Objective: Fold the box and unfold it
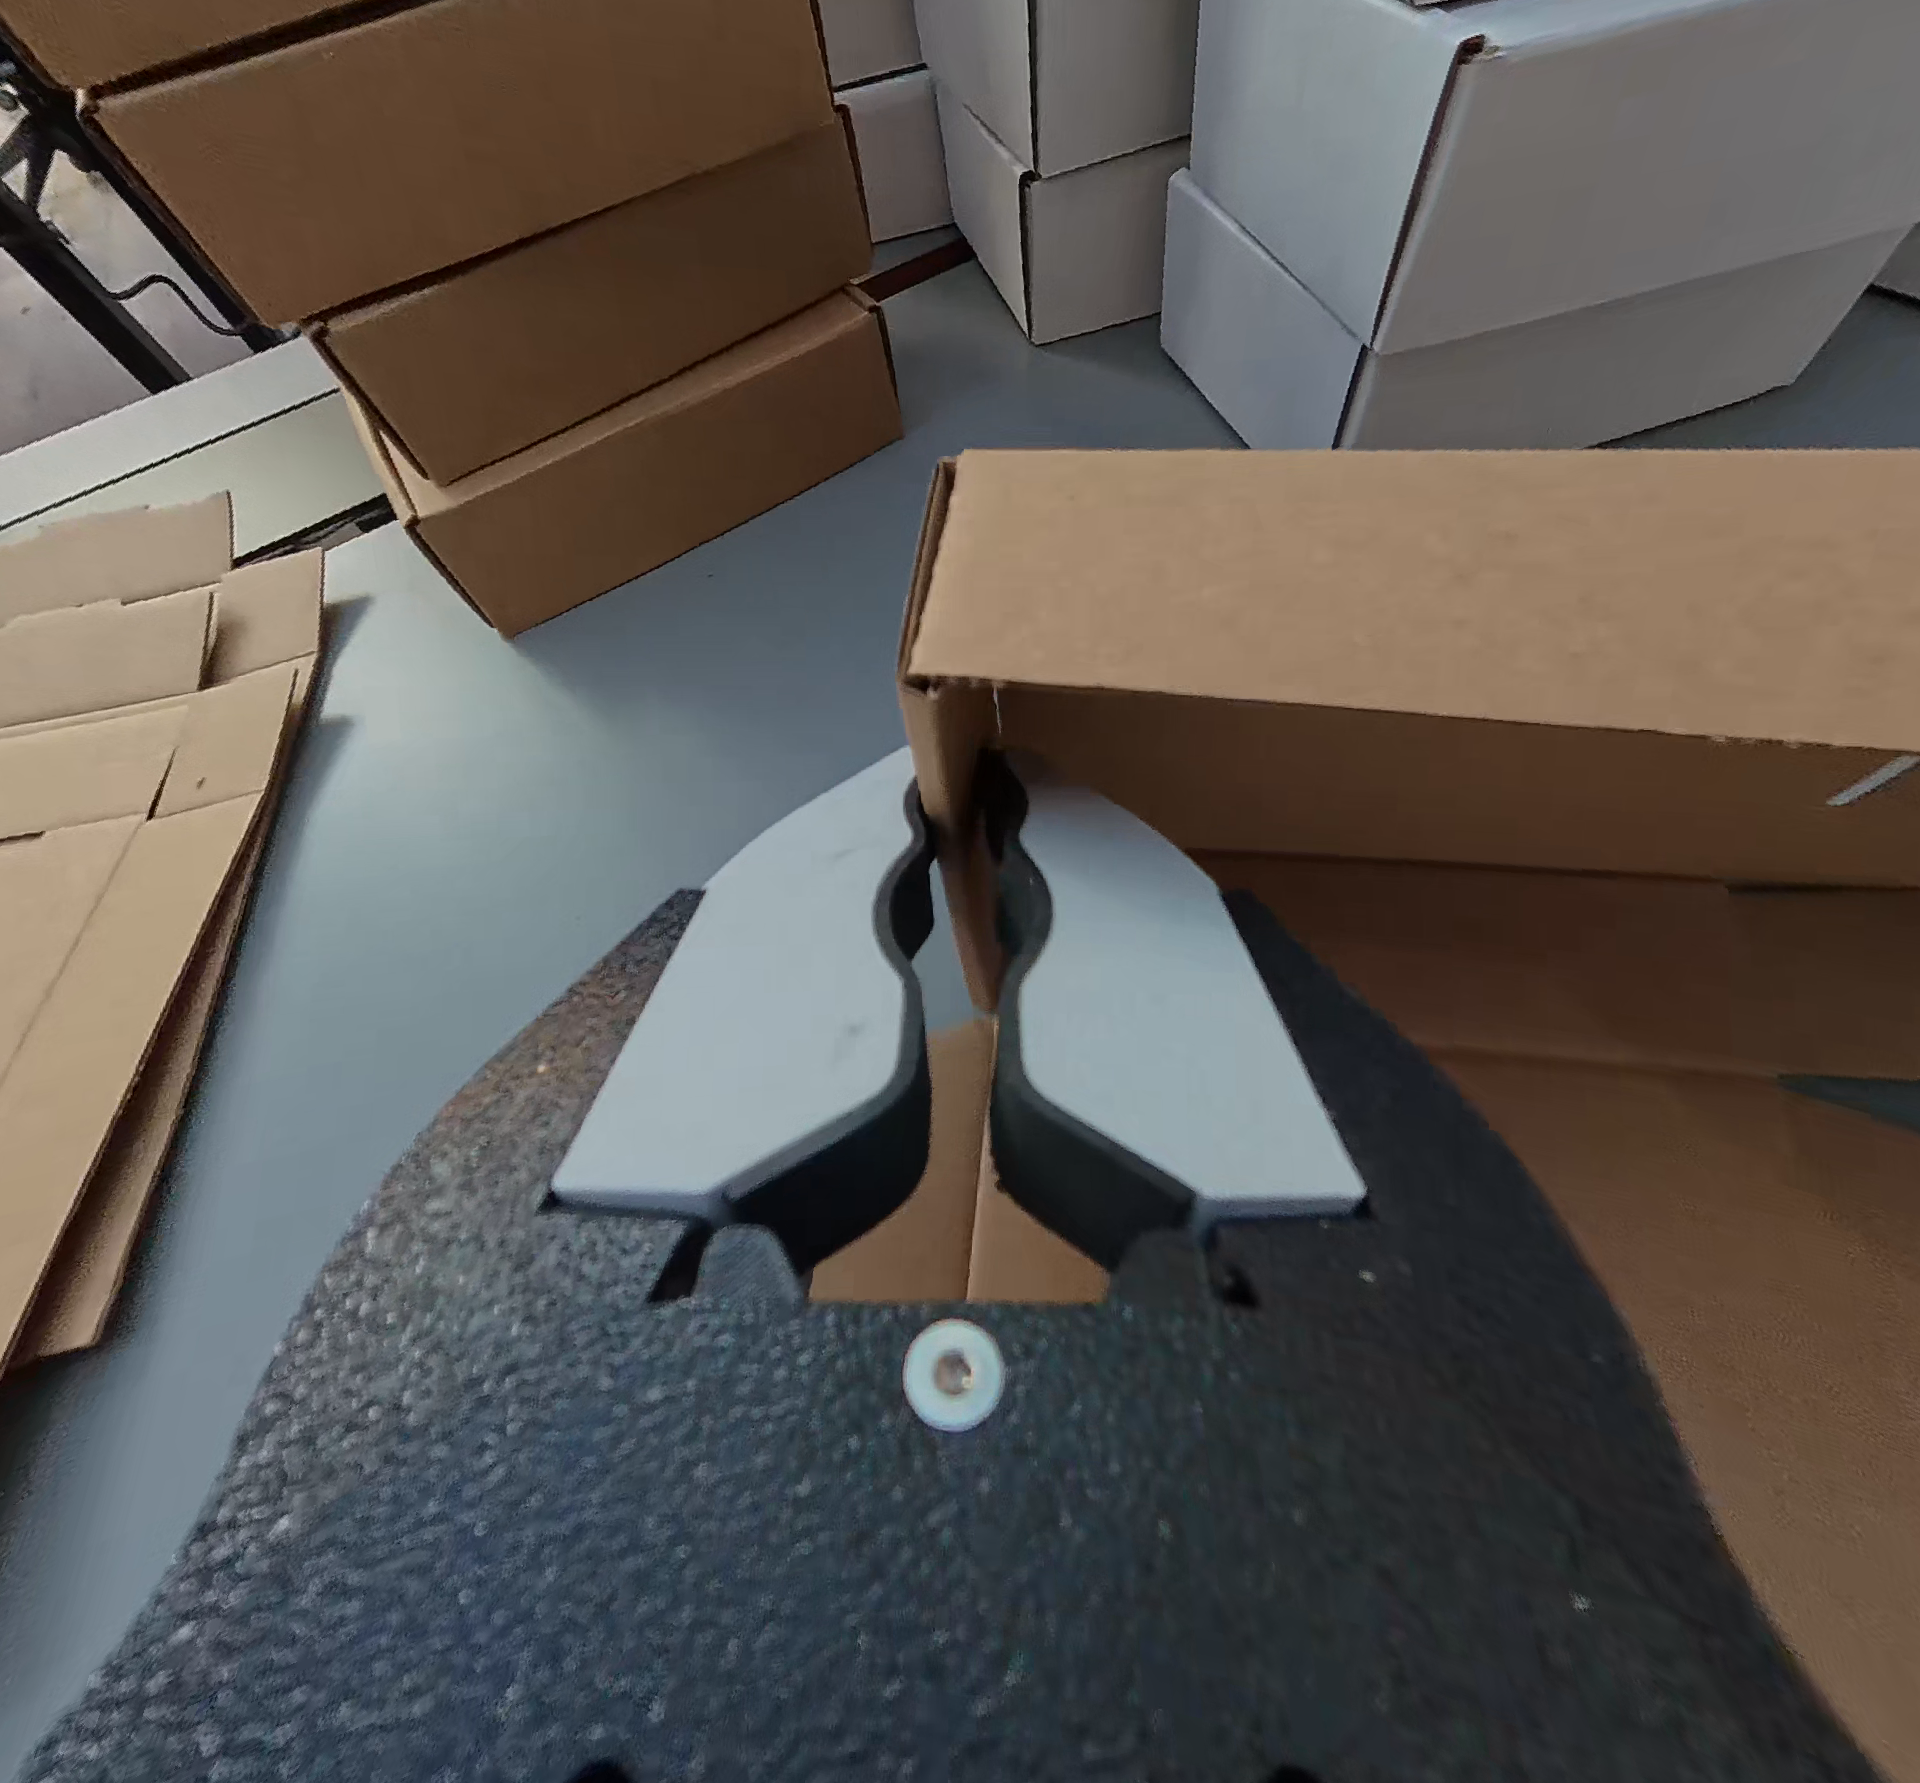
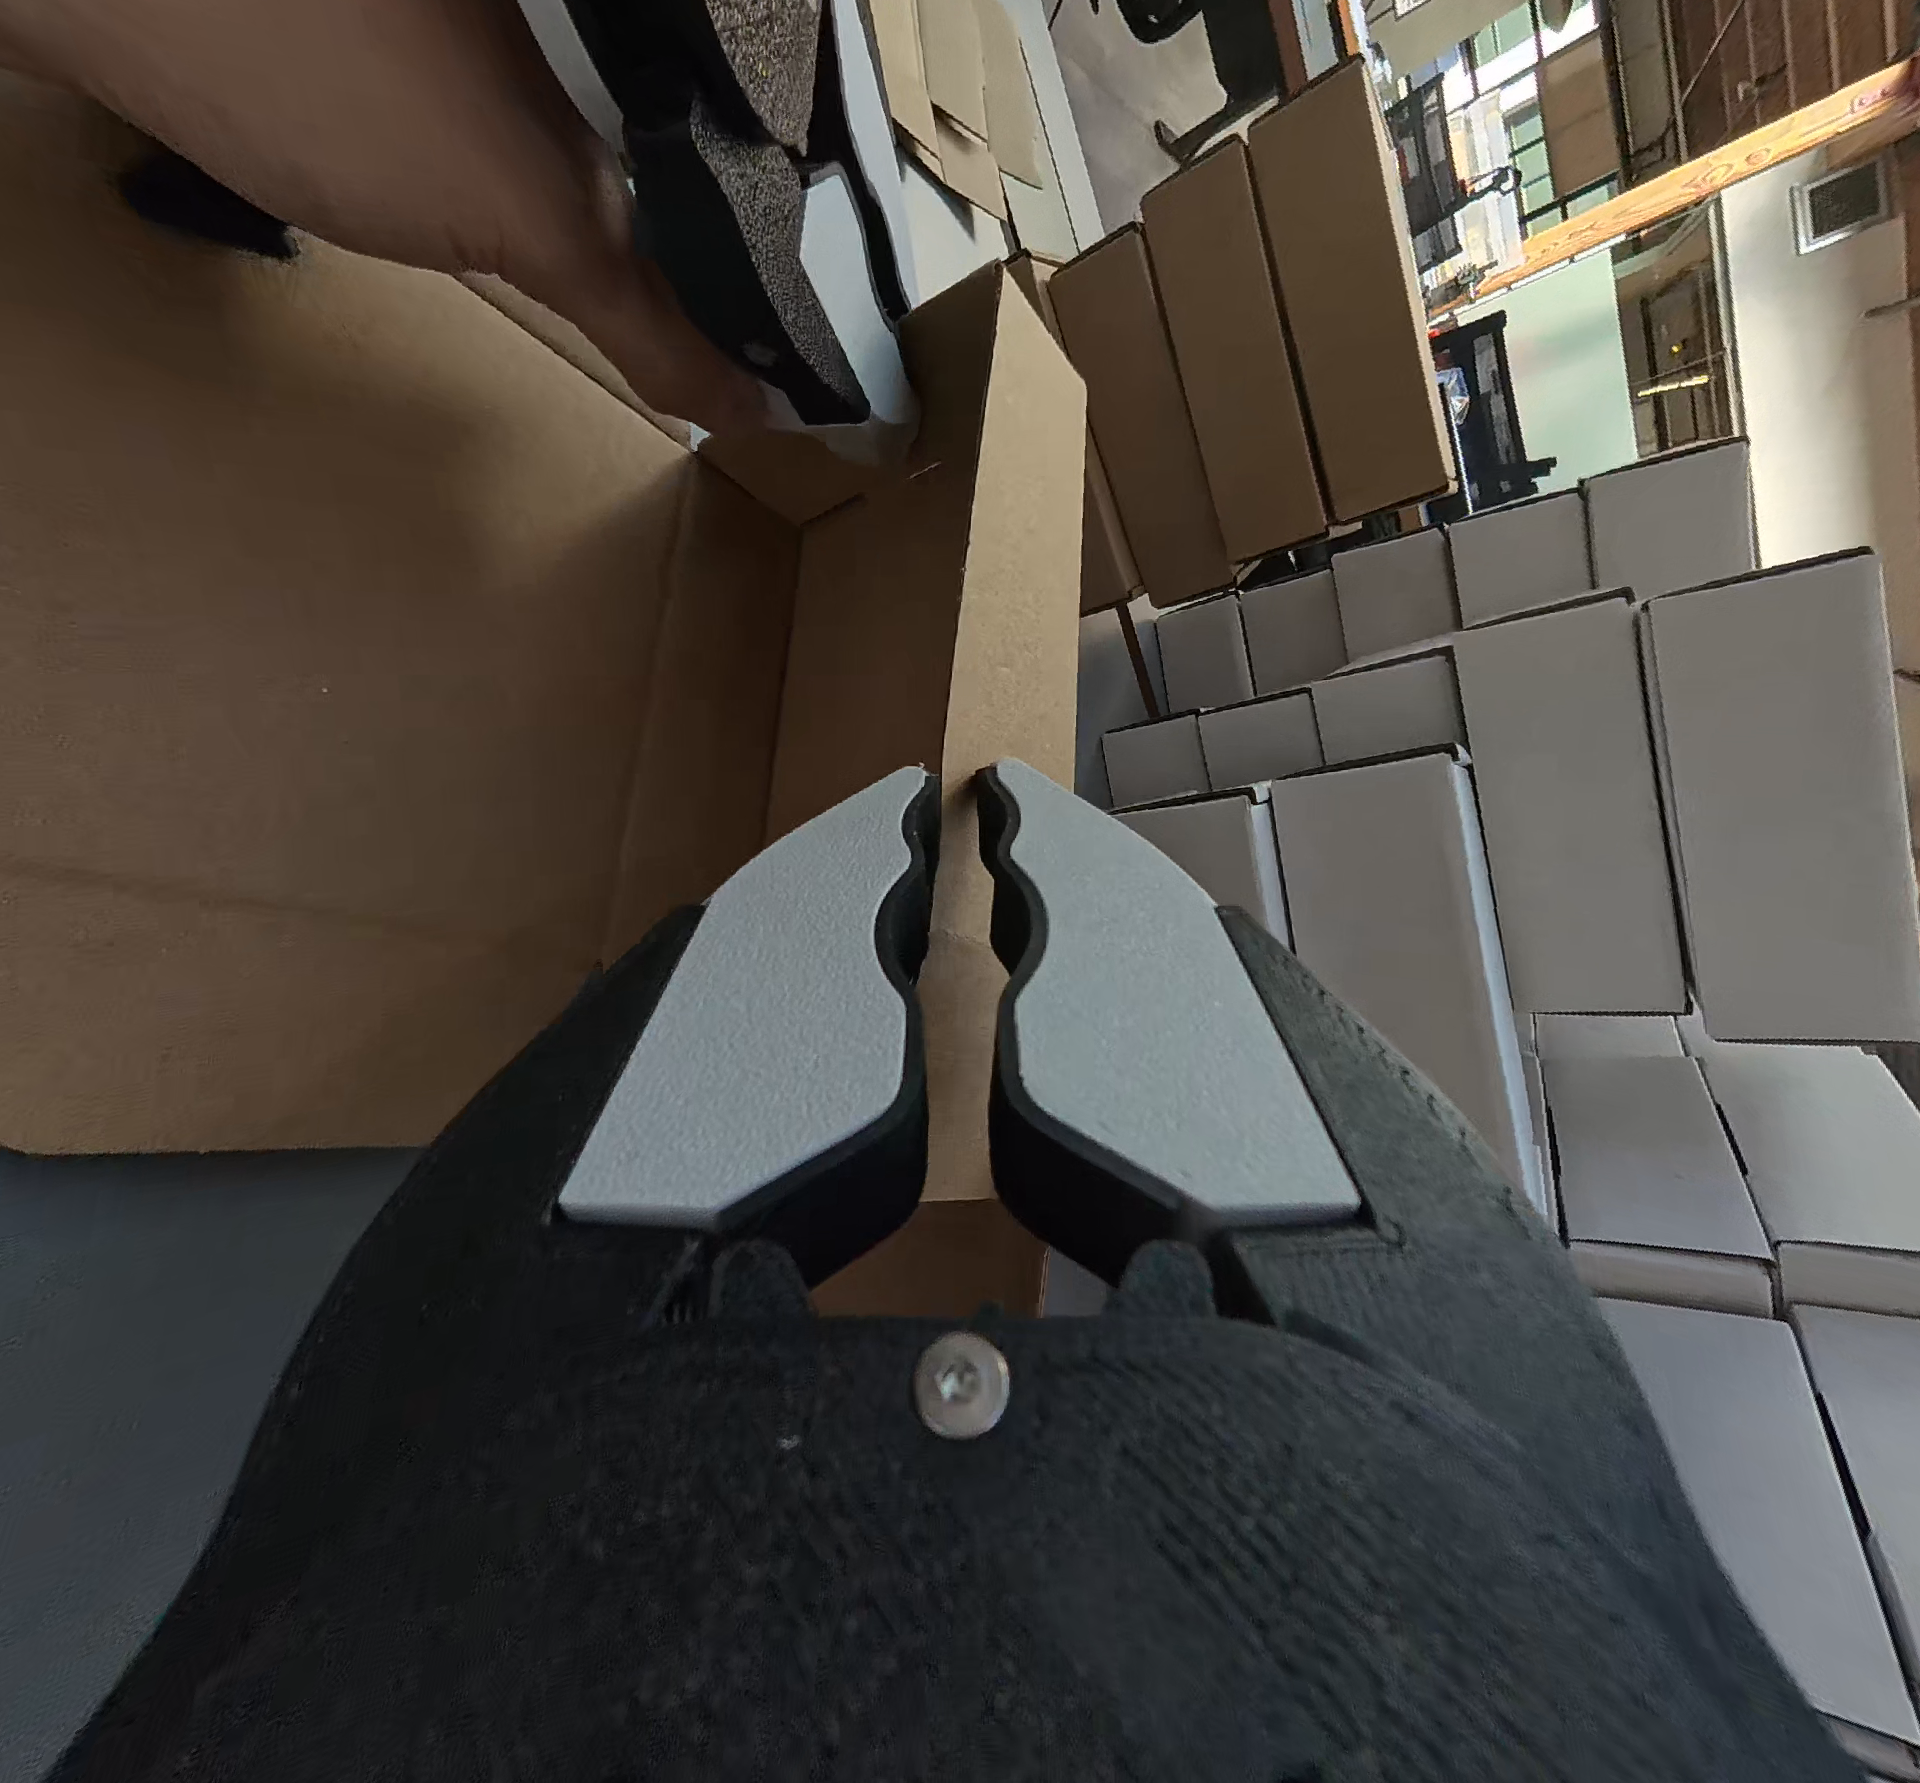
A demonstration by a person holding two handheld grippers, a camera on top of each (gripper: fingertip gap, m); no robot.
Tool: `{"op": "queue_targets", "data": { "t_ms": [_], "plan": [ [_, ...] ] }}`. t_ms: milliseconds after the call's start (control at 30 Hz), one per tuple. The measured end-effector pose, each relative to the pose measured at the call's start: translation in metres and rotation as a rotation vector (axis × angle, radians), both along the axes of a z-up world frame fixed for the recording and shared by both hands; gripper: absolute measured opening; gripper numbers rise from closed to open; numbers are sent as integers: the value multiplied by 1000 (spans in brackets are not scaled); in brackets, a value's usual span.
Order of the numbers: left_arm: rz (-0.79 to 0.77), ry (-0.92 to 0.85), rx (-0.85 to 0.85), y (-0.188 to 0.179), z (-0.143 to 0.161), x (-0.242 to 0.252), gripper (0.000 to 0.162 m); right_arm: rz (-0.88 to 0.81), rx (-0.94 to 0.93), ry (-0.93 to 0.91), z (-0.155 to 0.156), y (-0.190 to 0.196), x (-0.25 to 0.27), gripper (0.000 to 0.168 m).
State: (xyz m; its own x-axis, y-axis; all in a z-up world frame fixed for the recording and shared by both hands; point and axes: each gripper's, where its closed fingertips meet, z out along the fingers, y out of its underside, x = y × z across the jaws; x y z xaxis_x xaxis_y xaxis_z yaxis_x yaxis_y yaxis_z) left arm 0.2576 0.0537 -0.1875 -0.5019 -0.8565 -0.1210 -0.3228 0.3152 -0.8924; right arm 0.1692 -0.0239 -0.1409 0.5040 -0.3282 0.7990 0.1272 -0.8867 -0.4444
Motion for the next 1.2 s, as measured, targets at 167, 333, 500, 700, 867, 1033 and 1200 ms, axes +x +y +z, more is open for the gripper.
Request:
{"op": "queue_targets", "data": {
  "t_ms": [167,333,500,700,867,1033,1200],
  "plan": [
    [59,6,-12,4,0,-4,7,48,45,-26,18,10,-9,13],
    [72,17,-23,5,-1,-3,7,-12,161,-188,61,23,2,0],
    [62,32,-41,5,-1,-4,6,-152,1,-83,24,21,34,0],
    [50,60,-70,5,-3,-4,6,-230,-145,-103,5,22,35,0],
    [41,70,-89,4,-3,-4,6,-203,-28,-120,14,23,32,0],
    [54,82,-114,7,-3,-2,6,-201,82,-262,33,18,5,0],
    [78,77,-119,10,-2,-1,6,-269,139,-348,42,-9,-20,0]
  ]
}}
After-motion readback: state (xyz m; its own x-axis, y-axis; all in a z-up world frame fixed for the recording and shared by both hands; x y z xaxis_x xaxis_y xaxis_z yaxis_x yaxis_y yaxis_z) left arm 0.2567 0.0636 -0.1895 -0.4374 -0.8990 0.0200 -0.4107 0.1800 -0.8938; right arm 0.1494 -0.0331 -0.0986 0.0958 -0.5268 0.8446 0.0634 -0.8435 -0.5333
